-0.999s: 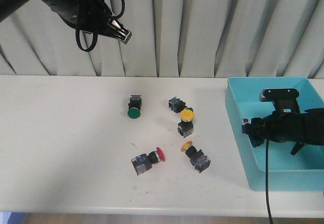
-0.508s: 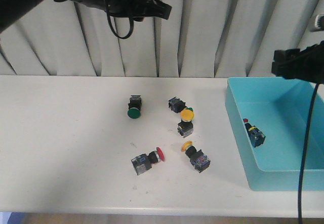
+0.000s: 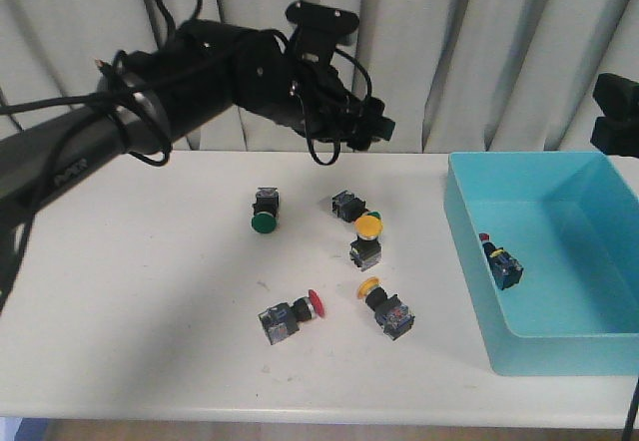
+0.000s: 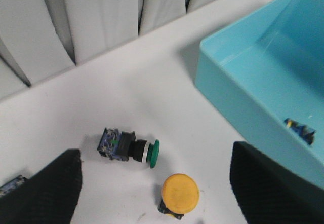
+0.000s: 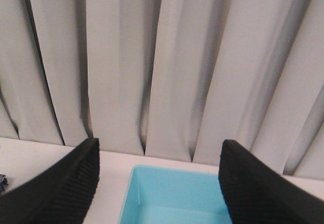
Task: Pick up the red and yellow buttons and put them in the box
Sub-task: 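Lower the left gripper onto the yellow-capped button and close it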
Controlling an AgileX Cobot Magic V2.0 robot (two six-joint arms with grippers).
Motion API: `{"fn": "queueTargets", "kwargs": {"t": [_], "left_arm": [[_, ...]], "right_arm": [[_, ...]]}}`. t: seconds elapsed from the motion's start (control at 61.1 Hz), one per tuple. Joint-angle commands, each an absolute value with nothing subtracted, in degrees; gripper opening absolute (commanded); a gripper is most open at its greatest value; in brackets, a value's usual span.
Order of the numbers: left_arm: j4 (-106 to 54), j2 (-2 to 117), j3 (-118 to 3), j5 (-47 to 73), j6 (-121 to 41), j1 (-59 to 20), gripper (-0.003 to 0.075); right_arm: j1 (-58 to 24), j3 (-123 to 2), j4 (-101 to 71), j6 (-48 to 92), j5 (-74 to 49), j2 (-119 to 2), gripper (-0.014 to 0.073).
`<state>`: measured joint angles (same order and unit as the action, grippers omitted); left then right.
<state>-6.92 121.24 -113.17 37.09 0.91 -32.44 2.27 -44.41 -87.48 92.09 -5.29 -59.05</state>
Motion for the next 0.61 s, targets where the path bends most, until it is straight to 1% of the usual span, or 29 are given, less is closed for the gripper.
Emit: {"fn": "queueTargets", "kwargs": {"t": [0.0,0.147,0.344,0.589], "left_arm": [[-8.11,120.41,-114.89,32.21,0.89,-32.50,0.0594],[-11.57,123.87,-114.89,31.03,0.64,-32.55,0.0594],[-13.04,126.13,-114.94,29.09,-5.15,-33.59,0.0594],[-13.37,128.06,-114.90,28.48,-6.37,-35.22,0.0594]], "right_arm": [[2.55,-45.17,-88.11,91.12,-5.36,-57.09,0.0499],[2.55,-45.17,-88.11,90.68,-5.64,-56.61,0.0499],[2.35,-45.17,-88.11,90.05,-5.70,-56.61,0.0499],[-3.12,-45.17,-87.01,90.10,-1.77,-56.61,0.0499]]}}
